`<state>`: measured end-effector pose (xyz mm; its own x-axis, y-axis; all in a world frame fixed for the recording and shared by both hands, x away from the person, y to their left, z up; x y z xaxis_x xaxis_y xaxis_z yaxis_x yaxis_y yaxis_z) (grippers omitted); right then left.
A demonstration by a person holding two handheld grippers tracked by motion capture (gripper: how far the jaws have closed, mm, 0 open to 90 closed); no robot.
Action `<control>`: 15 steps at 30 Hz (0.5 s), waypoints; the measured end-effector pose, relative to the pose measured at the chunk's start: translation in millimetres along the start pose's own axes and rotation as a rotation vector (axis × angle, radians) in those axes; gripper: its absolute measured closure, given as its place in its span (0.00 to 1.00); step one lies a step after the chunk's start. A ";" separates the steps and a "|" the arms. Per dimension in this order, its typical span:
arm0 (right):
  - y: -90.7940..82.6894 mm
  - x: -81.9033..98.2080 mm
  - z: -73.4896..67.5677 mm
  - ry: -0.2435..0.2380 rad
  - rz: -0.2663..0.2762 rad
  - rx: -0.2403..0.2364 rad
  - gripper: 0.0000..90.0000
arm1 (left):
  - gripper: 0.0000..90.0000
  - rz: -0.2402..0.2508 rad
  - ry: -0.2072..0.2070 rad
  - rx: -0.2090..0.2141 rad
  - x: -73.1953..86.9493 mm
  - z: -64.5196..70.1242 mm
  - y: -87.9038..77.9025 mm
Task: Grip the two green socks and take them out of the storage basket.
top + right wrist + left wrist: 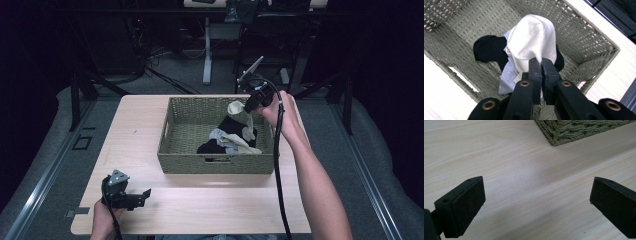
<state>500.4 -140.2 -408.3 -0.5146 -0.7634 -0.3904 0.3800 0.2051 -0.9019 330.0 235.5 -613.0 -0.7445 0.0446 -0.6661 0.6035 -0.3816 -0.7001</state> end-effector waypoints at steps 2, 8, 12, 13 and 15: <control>-4.8 -2.1 0.6 -0.005 -0.004 0.003 0.97 | 0.00 -0.001 0.002 0.000 -0.1 -0.1 0.1; -18.6 -6.1 2.5 -0.006 0.006 0.013 0.97 | 0.00 -0.001 0.000 0.000 0.0 -0.1 0.2; -28.6 -5.5 5.8 -0.003 0.014 0.026 0.97 | 0.00 -0.002 0.004 -0.001 -0.1 -0.2 0.3; -30.8 -4.9 6.8 -0.002 0.016 0.029 0.97 | 0.00 -0.002 0.003 -0.001 -0.1 -0.3 0.3; -34.8 -3.8 8.5 0.001 0.019 0.035 0.97 | 0.00 -0.002 0.003 -0.002 -0.1 -0.3 0.3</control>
Point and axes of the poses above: each handheld gripper's, and its own axes: y roughly forward along the jaws, x roughly out of its underside, z roughly to its right, the point moved 7 cm from there along y, roughly forward along the jaws, and after that the axes turned 14 degrees about -y, right-handed, at the moved point
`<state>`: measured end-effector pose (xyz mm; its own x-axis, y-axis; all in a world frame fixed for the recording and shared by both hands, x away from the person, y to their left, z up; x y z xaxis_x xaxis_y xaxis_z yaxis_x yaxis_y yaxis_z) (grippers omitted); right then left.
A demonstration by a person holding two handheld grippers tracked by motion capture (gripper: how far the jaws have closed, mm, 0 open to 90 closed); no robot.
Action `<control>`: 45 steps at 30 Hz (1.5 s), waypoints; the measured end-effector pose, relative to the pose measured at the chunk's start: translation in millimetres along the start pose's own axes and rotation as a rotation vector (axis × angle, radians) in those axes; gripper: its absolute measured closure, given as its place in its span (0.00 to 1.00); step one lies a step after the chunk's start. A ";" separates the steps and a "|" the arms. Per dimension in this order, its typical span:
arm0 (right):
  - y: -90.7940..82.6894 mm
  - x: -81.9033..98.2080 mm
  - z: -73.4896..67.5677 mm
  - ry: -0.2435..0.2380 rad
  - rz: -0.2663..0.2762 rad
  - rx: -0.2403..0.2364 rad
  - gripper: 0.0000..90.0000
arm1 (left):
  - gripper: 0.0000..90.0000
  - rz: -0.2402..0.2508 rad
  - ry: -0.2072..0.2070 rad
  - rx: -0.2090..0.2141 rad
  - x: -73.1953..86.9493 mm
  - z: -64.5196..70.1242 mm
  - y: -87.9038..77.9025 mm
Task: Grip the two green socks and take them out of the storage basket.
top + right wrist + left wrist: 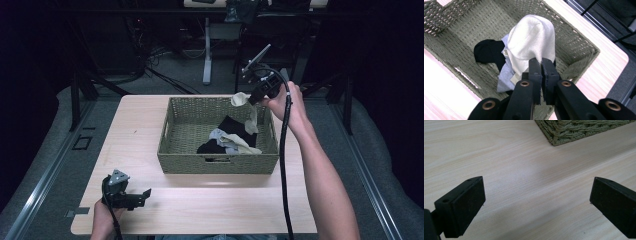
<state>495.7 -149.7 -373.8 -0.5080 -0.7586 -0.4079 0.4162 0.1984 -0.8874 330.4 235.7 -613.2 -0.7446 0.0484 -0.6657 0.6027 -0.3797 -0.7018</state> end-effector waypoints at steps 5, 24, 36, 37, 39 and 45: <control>-13.3 3.8 5.6 0.010 0.014 0.017 0.97 | 0.00 0.001 -0.001 -0.001 -0.1 -0.2 0.2; -48.2 47.9 33.8 0.096 0.028 0.082 0.97 | 0.00 -0.005 0.001 -0.001 -0.7 0.6 1.5; -55.2 97.3 56.9 0.181 -0.010 0.140 0.97 | 0.00 -0.003 0.002 -0.001 -0.6 1.4 1.5; -54.3 101.4 58.4 0.189 -0.014 0.143 0.97 | 0.00 -0.002 0.002 0.000 -0.6 1.4 1.5; -52.3 108.1 60.5 0.201 -0.019 0.145 0.97 | 0.00 0.001 0.002 0.001 -0.8 1.6 1.4; -35.1 132.3 64.2 0.232 -0.047 0.151 0.98 | 0.00 -0.001 0.001 -0.001 -0.2 1.2 0.7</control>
Point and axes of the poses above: each handheld gripper's, and its own axes: y roughly forward along the jaws, x roughly out of its underside, z roughly to its right, the point moved 7 cm from there along y, roughly forward along the jaws, and after that the axes turned 14 degrees about -y, right-handed, at the moved point
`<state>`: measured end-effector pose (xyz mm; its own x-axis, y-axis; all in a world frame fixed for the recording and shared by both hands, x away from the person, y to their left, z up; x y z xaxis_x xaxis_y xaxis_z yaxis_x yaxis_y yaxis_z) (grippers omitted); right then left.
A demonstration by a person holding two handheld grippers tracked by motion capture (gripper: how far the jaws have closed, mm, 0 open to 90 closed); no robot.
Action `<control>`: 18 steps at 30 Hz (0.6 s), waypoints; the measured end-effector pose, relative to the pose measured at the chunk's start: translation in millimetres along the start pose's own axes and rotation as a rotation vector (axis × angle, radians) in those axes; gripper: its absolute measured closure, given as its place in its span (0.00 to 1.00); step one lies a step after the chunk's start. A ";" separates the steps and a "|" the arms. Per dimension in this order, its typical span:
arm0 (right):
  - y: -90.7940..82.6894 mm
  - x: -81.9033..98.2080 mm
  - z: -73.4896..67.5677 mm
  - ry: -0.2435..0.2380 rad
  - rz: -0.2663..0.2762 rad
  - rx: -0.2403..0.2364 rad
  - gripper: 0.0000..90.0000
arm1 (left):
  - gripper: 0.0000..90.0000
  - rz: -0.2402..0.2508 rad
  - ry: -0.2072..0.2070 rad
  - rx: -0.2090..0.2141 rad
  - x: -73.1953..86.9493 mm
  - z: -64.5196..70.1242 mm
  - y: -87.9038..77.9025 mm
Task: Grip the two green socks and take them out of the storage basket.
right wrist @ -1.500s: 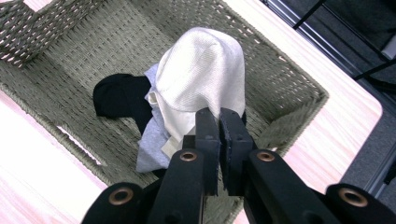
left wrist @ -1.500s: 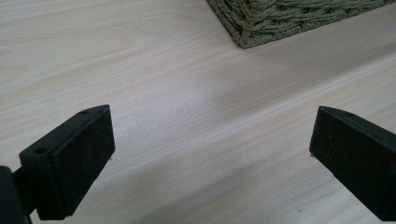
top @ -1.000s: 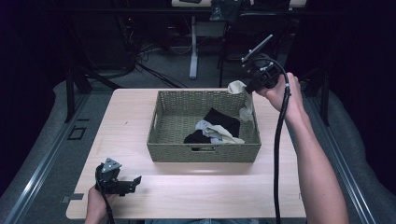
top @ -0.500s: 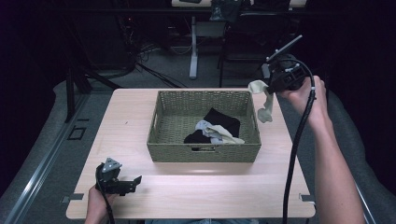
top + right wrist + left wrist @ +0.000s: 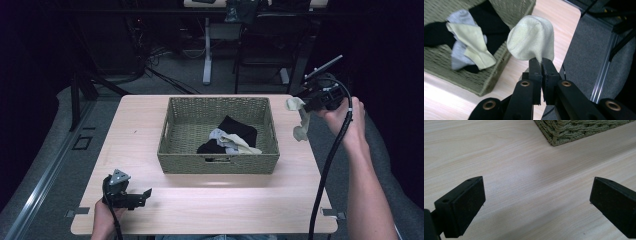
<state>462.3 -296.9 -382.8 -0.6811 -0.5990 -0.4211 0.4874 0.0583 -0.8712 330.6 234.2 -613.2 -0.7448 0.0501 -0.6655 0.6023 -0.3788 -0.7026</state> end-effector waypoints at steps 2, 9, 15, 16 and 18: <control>7.8 6.3 1.2 0.012 -0.008 -0.004 0.97 | 0.00 0.004 0.000 -0.001 0.0 0.0 0.1; 43.6 29.8 -2.2 0.047 -0.052 -0.021 0.98 | 0.00 0.003 0.000 -0.003 0.2 -0.3 -0.1; 73.4 44.7 -7.9 0.066 -0.081 -0.058 0.98 | 0.00 0.002 0.001 -0.002 0.3 -0.3 -0.1; 77.9 46.6 -8.8 0.071 -0.083 -0.063 0.98 | 0.00 0.002 0.001 -0.002 0.3 -0.3 -0.1; 85.2 50.0 -10.7 0.080 -0.090 -0.072 0.98 | 0.00 0.003 0.001 -0.004 0.3 -0.5 -0.3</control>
Point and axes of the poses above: each handheld gripper's, and its own axes: y roughly forward along the jaws, x roughly out of its underside, z roughly to its right, the point moved 7 cm from there along y, roughly forward along the jaws, and after that the axes turned 14 degrees about -y, right-handed, at the moved point
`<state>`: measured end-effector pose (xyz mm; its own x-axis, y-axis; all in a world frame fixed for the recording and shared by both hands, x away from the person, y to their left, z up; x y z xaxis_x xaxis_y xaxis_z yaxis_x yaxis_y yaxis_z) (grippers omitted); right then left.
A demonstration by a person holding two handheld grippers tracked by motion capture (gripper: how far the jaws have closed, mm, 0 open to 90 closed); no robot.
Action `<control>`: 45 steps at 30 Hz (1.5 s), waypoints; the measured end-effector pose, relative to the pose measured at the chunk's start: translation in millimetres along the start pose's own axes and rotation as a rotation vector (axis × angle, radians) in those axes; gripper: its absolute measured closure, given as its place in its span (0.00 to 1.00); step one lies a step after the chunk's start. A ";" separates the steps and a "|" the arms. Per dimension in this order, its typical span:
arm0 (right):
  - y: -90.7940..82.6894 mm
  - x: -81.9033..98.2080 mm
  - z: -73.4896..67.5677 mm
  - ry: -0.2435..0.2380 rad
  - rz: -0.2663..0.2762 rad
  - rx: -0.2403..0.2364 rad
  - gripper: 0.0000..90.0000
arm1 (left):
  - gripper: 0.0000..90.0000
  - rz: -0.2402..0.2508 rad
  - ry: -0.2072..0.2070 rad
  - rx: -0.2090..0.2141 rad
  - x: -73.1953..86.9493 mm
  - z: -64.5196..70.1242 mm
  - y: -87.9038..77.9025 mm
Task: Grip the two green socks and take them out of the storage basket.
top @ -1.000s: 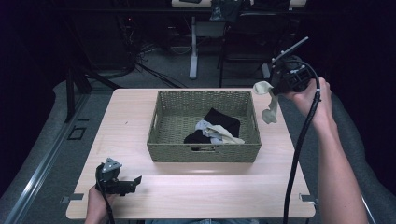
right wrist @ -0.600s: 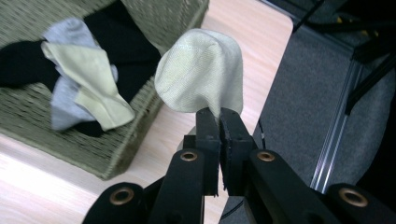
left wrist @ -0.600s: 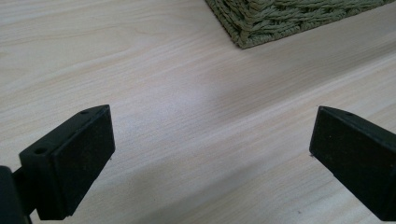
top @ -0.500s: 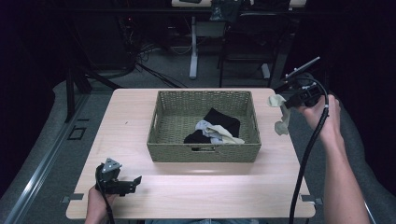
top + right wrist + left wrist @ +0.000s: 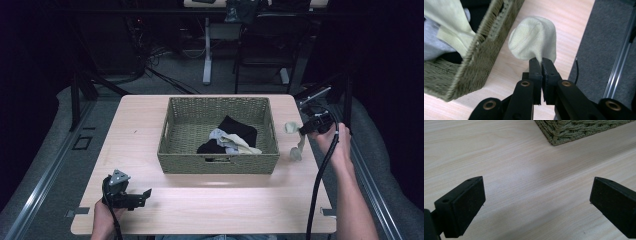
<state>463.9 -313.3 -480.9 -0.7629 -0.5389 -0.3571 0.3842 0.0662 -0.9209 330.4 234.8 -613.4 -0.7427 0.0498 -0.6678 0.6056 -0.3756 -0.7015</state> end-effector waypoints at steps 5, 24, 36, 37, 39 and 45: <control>21.5 7.4 -3.1 0.022 -0.011 -0.026 0.98 | 0.00 0.000 0.001 0.000 0.0 0.1 -0.1; 94.4 36.3 -13.9 0.063 -0.112 -0.119 0.80 | 0.00 0.002 -0.002 0.003 0.0 0.0 -0.2; 27.1 13.2 -10.9 0.029 0.008 -0.094 0.31 | 0.00 0.003 0.003 0.004 -0.4 0.4 -0.4; 20.3 9.8 -11.1 0.024 0.020 -0.080 0.30 | 0.00 0.003 0.003 0.003 -0.4 0.4 -0.4; 10.5 4.2 -12.3 0.012 0.035 -0.082 0.25 | 0.00 0.004 0.003 0.003 -0.4 0.4 -0.4; -16.3 -16.2 -18.3 -0.022 0.091 -0.082 0.16 | 0.00 0.004 -0.002 0.003 -0.2 0.3 -0.2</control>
<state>460.5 -290.2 -462.9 -0.7149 -0.5457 -0.4371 0.4068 0.1838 -0.8948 330.3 234.5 -613.0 -0.7410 0.0466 -0.6699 0.6075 -0.3786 -0.6983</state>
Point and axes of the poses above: each handheld gripper's, and its own axes: y roughly forward along the jaws, x roughly out of its underside, z roughly to its right, the point moved 7 cm from there along y, roughly forward along the jaws, and after that the axes turned 14 degrees about -y, right-handed, at the moved point
